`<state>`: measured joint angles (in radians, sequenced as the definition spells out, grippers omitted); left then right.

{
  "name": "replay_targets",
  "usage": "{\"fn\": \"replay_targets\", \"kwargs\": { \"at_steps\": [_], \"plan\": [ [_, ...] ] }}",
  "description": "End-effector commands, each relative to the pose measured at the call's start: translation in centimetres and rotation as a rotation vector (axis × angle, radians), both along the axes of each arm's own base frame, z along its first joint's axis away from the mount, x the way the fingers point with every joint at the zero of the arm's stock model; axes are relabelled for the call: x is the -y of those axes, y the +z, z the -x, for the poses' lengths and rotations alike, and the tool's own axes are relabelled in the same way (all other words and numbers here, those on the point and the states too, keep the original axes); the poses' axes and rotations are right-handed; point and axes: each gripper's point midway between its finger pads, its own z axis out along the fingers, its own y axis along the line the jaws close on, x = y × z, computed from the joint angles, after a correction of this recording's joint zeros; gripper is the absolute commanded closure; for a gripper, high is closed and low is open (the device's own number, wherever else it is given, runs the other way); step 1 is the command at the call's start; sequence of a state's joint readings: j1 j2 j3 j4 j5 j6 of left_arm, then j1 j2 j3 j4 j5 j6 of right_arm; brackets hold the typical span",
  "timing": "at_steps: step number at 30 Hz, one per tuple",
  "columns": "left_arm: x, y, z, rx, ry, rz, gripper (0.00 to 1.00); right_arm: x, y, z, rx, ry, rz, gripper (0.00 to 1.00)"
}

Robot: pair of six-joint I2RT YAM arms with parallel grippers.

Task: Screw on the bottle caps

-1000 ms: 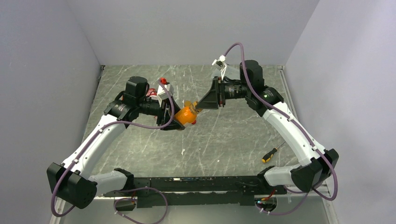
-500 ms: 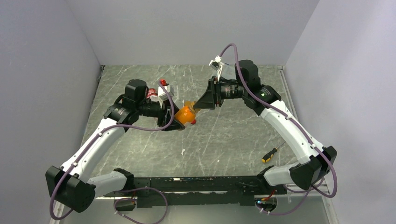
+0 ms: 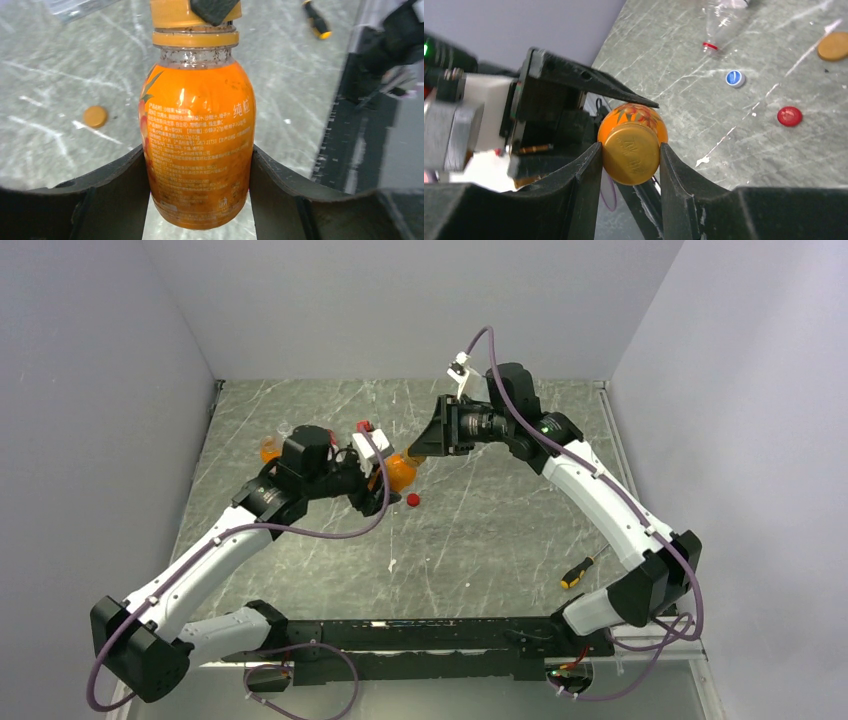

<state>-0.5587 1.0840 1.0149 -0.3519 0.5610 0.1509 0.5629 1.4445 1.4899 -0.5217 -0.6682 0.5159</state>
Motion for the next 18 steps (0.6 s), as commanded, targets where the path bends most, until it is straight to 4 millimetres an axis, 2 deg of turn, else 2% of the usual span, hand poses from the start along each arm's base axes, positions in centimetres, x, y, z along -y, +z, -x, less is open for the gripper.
{"fn": "replay_targets", "kwargs": {
  "at_steps": [1,7,18],
  "plan": [
    [0.7,7.6,-5.4,0.402,0.217,0.076,1.0,-1.2,-2.7,1.1,-0.275,-0.099,0.042,0.74],
    [1.2,8.4,-6.5,0.488,0.302,0.108,1.0,-1.3,-2.6,-0.8,-0.302,-0.215,0.029,0.78],
    [2.0,7.5,-7.6,0.454,0.348,0.129,1.0,-1.0,-2.3,-2.8,-0.238,-0.403,0.042,0.8]
  ]
}}
